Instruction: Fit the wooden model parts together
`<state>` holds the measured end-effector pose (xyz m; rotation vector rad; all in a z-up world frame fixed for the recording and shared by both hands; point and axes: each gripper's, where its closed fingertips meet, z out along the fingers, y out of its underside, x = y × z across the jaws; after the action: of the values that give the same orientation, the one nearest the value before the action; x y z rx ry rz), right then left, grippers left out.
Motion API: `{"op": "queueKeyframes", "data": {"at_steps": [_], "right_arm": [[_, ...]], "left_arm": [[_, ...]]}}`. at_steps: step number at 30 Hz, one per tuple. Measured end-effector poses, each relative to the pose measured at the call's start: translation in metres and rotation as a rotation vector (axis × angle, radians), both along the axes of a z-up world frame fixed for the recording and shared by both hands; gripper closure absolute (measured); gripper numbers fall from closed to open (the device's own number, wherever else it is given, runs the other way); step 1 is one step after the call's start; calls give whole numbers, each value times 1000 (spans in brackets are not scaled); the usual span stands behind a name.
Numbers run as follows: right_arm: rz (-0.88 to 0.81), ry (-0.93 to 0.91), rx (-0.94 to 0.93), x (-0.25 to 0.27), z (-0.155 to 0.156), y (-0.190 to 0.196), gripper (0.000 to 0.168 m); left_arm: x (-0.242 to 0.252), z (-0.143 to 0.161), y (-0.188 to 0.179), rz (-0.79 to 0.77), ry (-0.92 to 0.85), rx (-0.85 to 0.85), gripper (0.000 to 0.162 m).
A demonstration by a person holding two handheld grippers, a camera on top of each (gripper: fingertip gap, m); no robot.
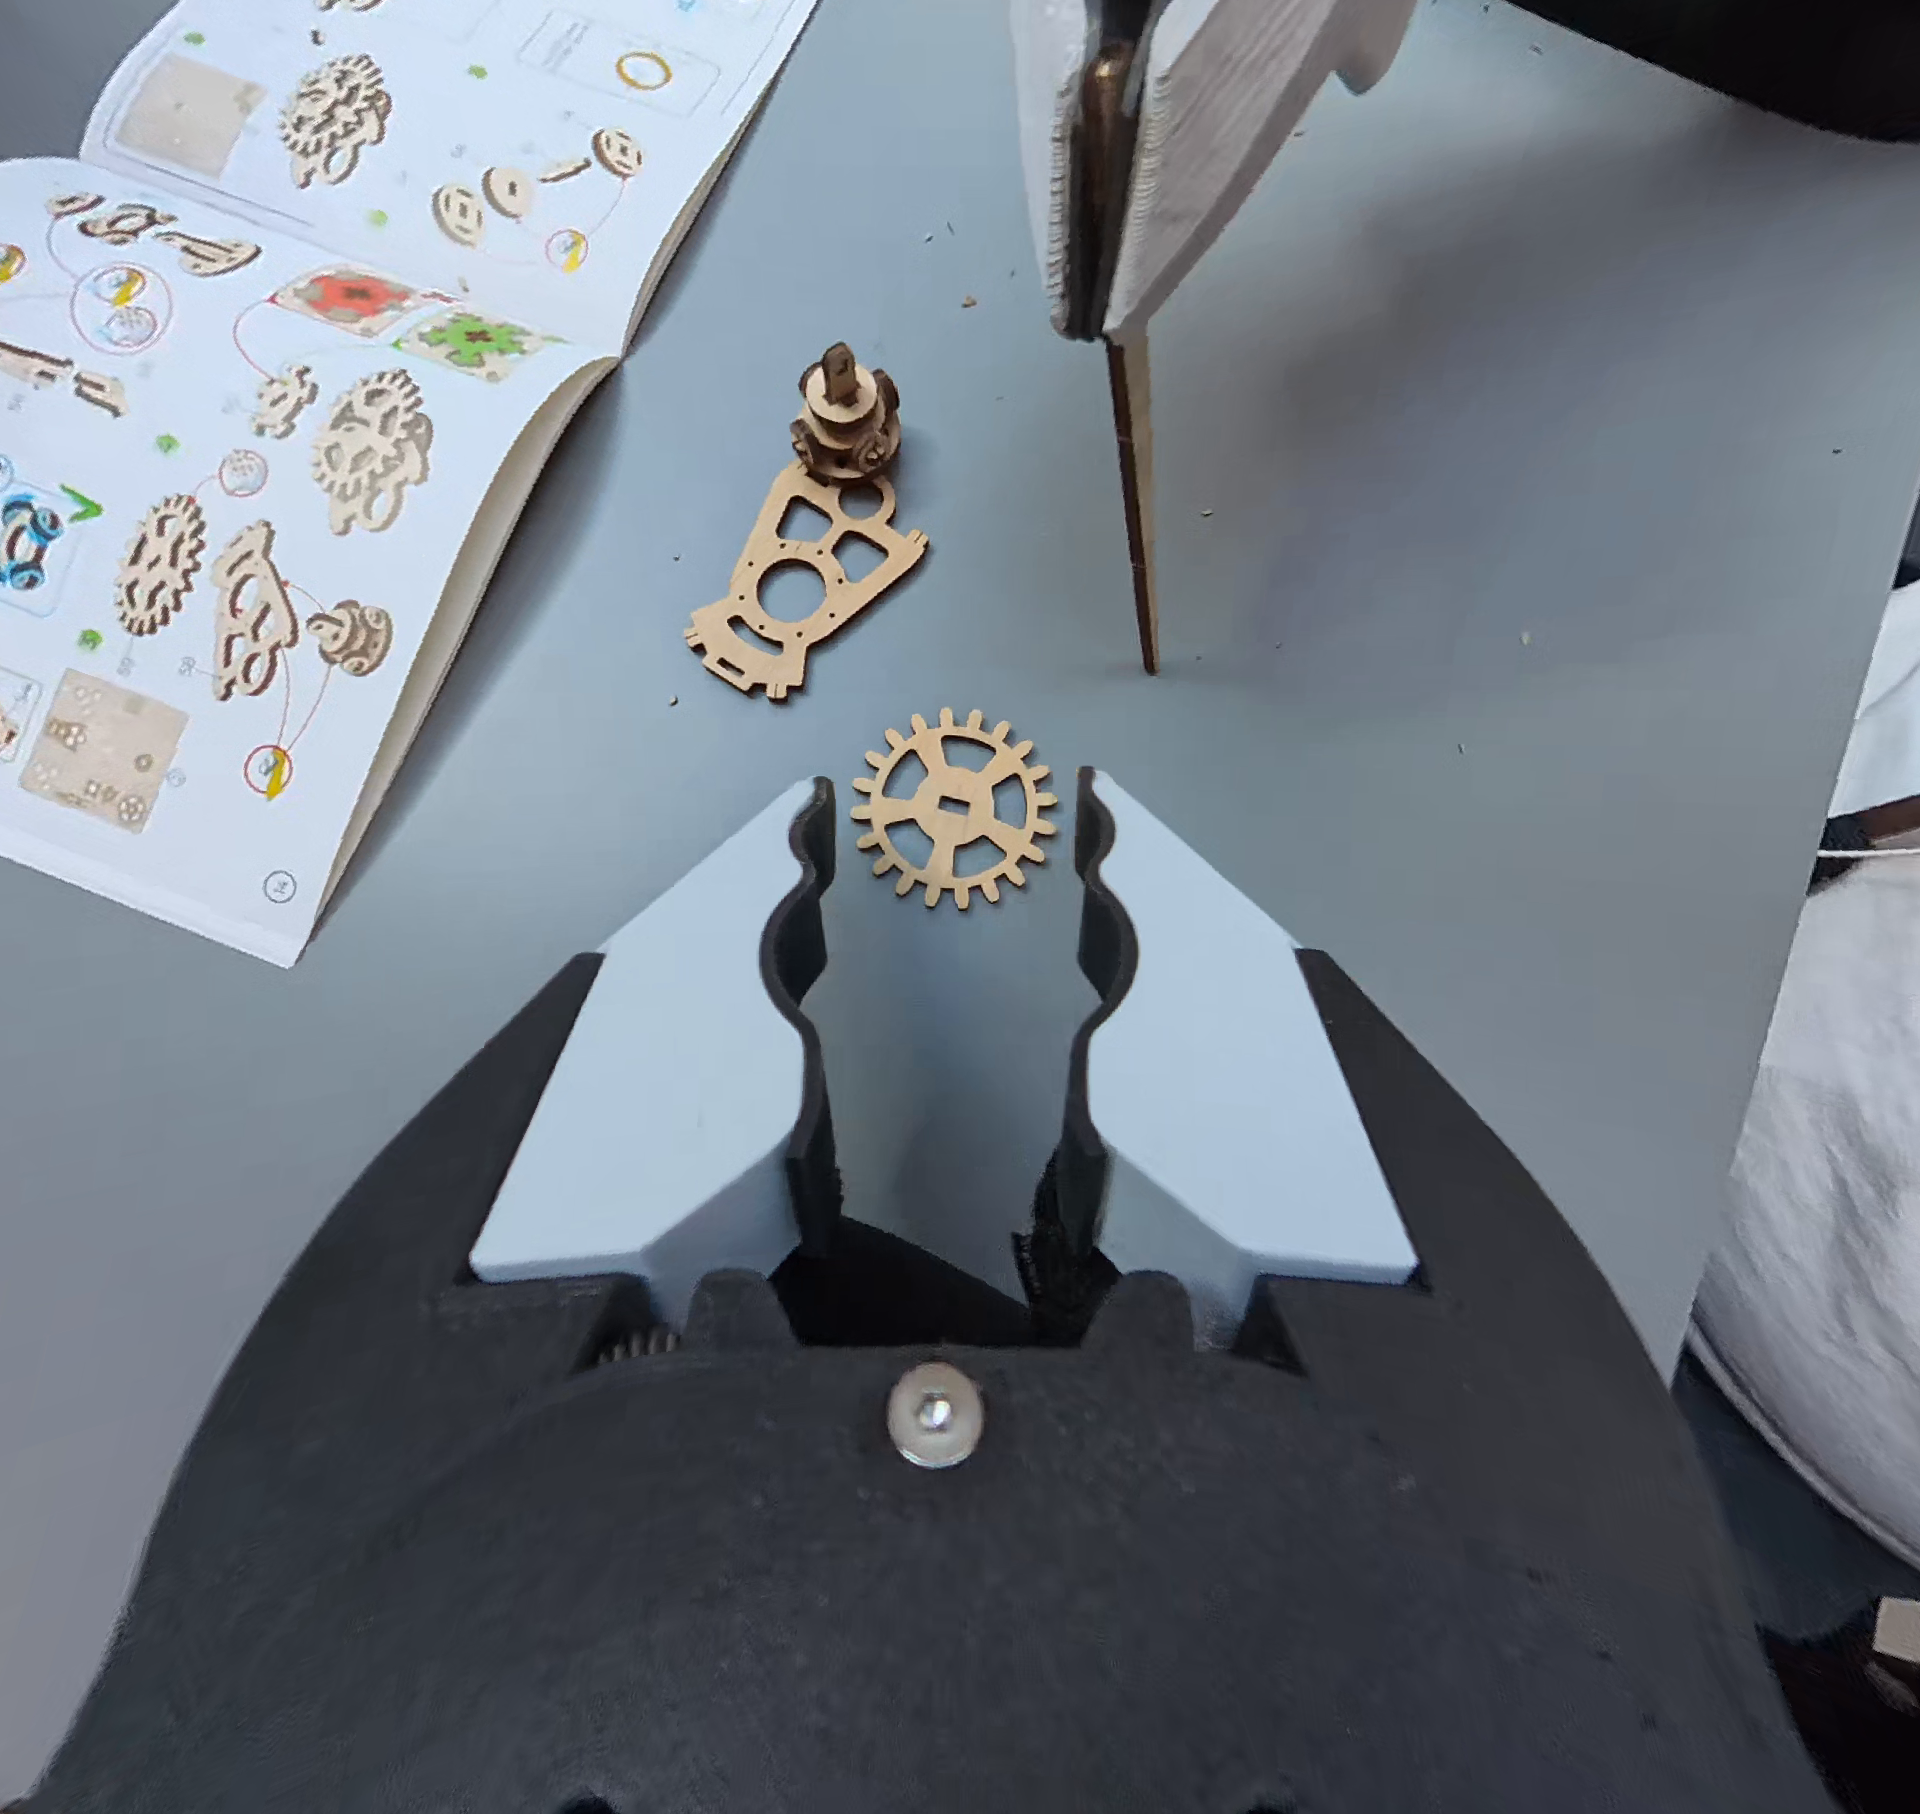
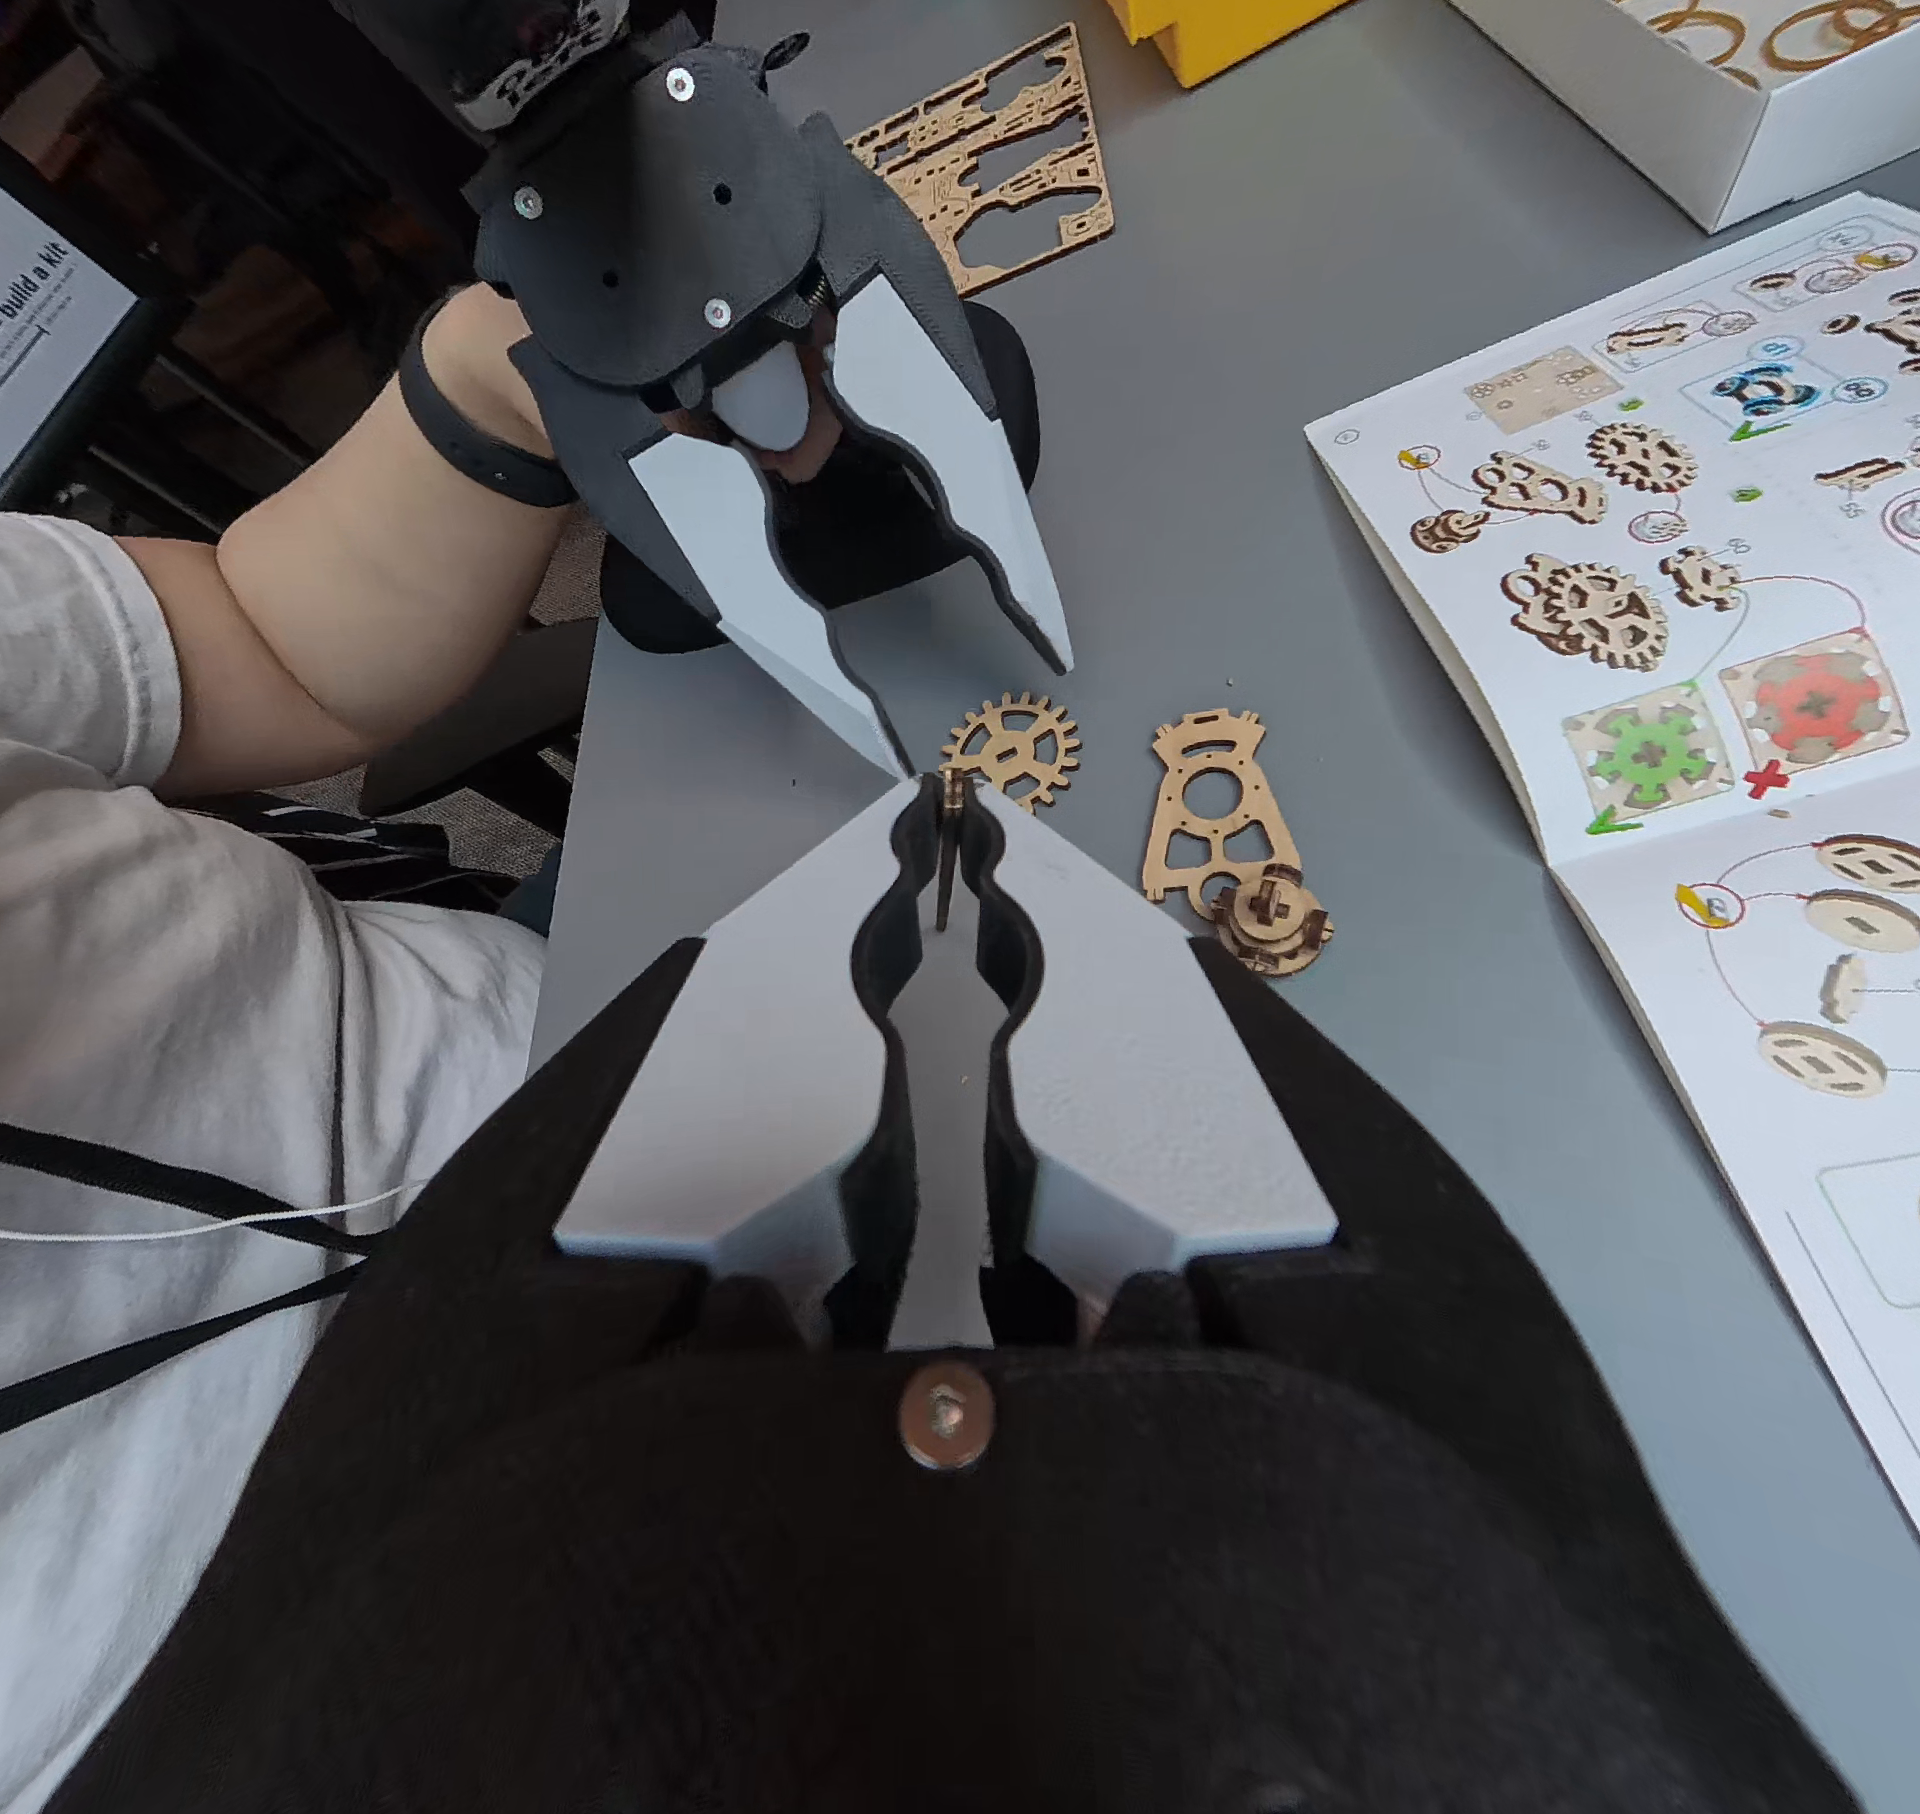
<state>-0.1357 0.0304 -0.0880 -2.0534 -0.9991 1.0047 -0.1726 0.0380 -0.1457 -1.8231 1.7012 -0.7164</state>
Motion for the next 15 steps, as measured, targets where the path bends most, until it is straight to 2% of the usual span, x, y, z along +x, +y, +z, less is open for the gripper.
{"op": "queueKeyframes", "data": {"at_steps": [1,4,10,15], "right_arm": [[-1,12,8,0,1,1,167],[-3,42,74,-1,8,5,167],[14,107,162,-2,17,7,167],[45,166,291,-11,32,0,167]], "left_arm": [[-1,-5,1,-16,28,26,109],[-2,-17,-2,-72,100,51,105],[2,-17,-2,-76,69,56,116],[0,-7,9,44,-11,67,121]]}}
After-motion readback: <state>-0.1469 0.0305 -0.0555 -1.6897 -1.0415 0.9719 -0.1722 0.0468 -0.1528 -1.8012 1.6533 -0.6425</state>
